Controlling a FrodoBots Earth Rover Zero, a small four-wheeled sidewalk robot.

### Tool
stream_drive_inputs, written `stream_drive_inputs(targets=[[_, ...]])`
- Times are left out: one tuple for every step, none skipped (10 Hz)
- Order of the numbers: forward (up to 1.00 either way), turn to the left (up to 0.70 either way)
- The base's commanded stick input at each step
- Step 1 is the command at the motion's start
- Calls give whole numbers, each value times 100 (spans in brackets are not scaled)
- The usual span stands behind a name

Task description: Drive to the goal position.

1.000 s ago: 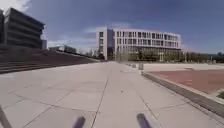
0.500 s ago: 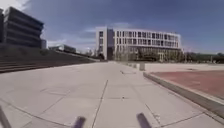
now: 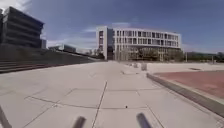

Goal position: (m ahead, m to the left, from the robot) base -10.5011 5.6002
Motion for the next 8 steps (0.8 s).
stream_drive_inputs(targets=[[70, 0], [70, 0], [70, 0], [70, 0], [70, 0], [70, 0], [70, 0], [70, 0]])
